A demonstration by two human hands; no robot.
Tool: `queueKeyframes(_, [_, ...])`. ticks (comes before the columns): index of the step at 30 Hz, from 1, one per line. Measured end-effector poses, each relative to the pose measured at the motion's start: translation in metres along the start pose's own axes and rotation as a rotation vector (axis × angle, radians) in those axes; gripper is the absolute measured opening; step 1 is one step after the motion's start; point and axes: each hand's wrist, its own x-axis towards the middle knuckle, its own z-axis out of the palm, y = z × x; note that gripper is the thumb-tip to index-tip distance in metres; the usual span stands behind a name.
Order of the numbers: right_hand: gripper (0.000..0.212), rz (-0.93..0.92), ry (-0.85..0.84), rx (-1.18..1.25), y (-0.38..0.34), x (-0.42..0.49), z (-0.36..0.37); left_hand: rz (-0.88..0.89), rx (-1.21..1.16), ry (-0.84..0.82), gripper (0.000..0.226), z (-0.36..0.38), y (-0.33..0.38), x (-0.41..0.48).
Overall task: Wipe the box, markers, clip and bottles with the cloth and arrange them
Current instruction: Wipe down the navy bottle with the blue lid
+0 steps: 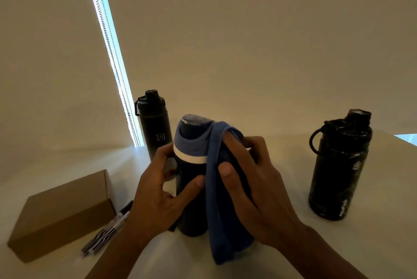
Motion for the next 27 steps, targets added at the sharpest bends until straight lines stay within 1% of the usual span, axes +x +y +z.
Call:
queueKeyframes(2, [0.050, 0.023, 0.010, 0.024, 0.001, 0.000, 0.001, 0.000, -0.003, -0.001, 0.060, 0.000, 0.002, 0.000])
queueKeyframes(6, [0.051, 0.024, -0.028, 0.068, -0.003, -0.004, 0.006, 0.007, -0.009, -0.020, 0.069, -0.001, 0.002, 0.002])
queueKeyframes(8, [0.045, 0.087, -0.022, 0.167, -0.004, -0.003, 0.008, -0.001, -0.011, -0.020, 0.070, -0.002, 0.002, 0.002])
queueKeyframes(11, [0.034, 0.198, -0.035, 0.324, -0.004, -0.001, 0.010, -0.027, -0.027, -0.019, 0.065, -0.004, 0.004, 0.003])
queueKeyframes(13, [0.031, 0.236, -0.044, 0.394, -0.006, -0.001, 0.010, -0.031, -0.031, -0.032, 0.067, -0.004, 0.004, 0.003])
queueKeyframes(17, [0.045, 0.166, -0.035, 0.296, -0.008, -0.001, 0.009, -0.011, -0.051, -0.098, 0.076, -0.003, 0.002, 0.003])
queueKeyframes(19, [0.049, 0.167, -0.014, 0.286, -0.005, 0.001, 0.009, -0.005, -0.065, -0.114, 0.077, -0.003, 0.003, 0.002])
queueKeyframes(20, [0.048, 0.189, 0.009, 0.303, -0.003, 0.003, 0.008, -0.008, -0.067, -0.118, 0.077, -0.004, 0.004, 0.002])
queueKeyframes(22, [0.039, 0.189, 0.054, 0.289, 0.001, 0.004, 0.006, -0.014, -0.073, -0.132, 0.073, -0.007, 0.009, 0.002])
queueKeyframes(24, [0.031, 0.139, 0.084, 0.246, 0.001, 0.006, 0.002, -0.014, -0.073, -0.151, 0.069, -0.008, 0.012, 0.002])
queueKeyframes(27, [0.025, 0.066, 0.143, 0.250, -0.005, 0.007, -0.007, -0.001, -0.062, -0.171, 0.075, -0.009, 0.011, 0.002])
